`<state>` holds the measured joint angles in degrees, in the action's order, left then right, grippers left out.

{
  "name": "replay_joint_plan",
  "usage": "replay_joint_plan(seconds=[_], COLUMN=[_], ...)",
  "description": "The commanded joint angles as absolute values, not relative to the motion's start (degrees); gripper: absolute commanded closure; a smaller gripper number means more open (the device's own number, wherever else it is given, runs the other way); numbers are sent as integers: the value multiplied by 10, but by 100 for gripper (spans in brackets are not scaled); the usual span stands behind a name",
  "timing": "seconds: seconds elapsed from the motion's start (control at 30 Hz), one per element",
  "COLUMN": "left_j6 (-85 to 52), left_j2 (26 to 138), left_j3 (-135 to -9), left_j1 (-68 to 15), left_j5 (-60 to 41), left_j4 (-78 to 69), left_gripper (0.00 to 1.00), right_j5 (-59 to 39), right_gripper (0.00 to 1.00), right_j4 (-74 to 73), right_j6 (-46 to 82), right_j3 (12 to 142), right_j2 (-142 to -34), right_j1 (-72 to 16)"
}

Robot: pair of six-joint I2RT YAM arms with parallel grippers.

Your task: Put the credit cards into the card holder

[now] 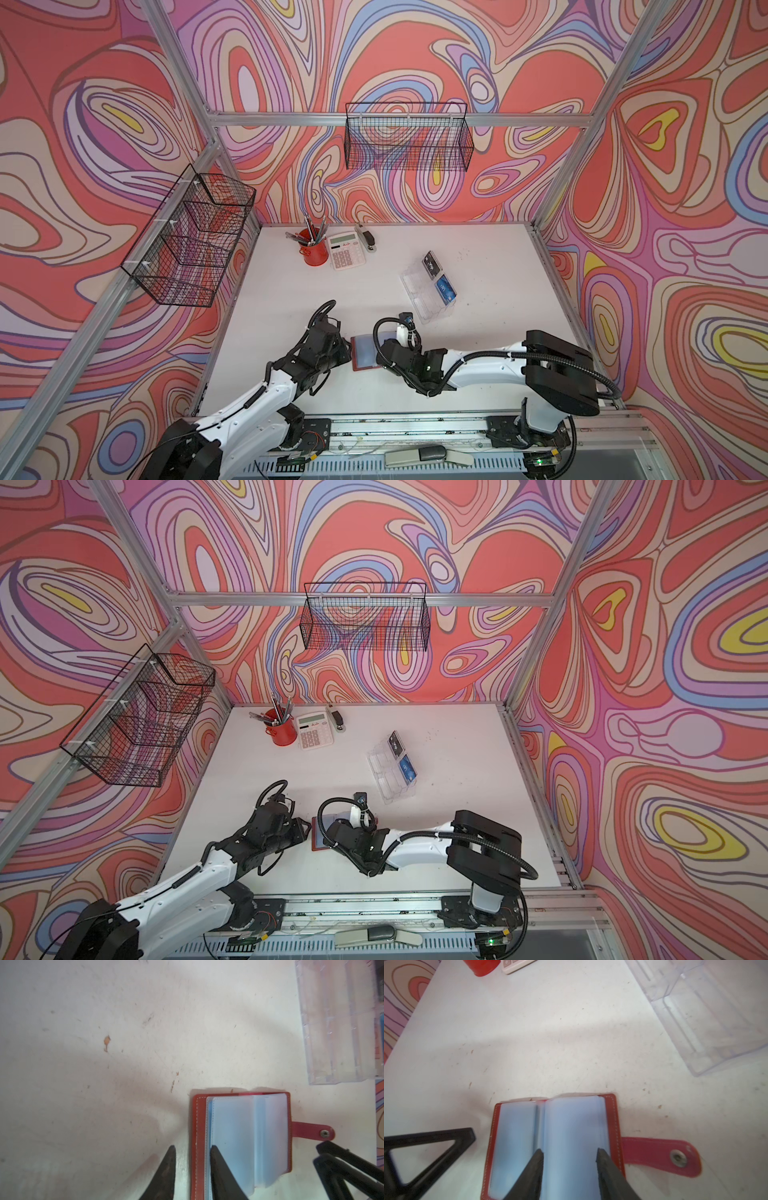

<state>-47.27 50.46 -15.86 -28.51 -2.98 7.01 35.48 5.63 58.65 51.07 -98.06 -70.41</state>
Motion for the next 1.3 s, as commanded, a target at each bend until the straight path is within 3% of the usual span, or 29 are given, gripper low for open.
replay_joint_plan(seconds=[0.0,0.2,0.37,0.6,0.77,0.9,1.03,1.17,1.27], left_j6=[-480,-471,-466,-466,-465,-463,-464,-465,-463], left_j2=[452,405,433,499,536,557,555,534,506], left_j3=[-137,-120,-125,-138,-145,-154,-156,-155,-149], left_j1=[-284,-284,-284,-284,-284,-284,-284,-284,-283], left_j5=[-2,-26,-43,-70,-86,-89,-81,-71,-62], left_j4=[94,75,60,38,27,31,41,53,60], left_gripper=[67,60,58,58,57,58,58,57,56], right_j5=[398,336,239,202,196,188,169,162,165], right_gripper=[56,64,70,74,75,74,71,64,51], right_j4=[108,12,-73,-95,-98,-97,-4,150,255], right_j6=[609,554,531,544,540,513,460,402,339], right_j3=[521,513,532,561,560,552,570,625,691], right_j2=[-976,-971,-1040,-1113,-1108,-1068,-974,-872,-817], right_j1=[-701,-702,-702,-701,-702,-698,-664,-598,-524])
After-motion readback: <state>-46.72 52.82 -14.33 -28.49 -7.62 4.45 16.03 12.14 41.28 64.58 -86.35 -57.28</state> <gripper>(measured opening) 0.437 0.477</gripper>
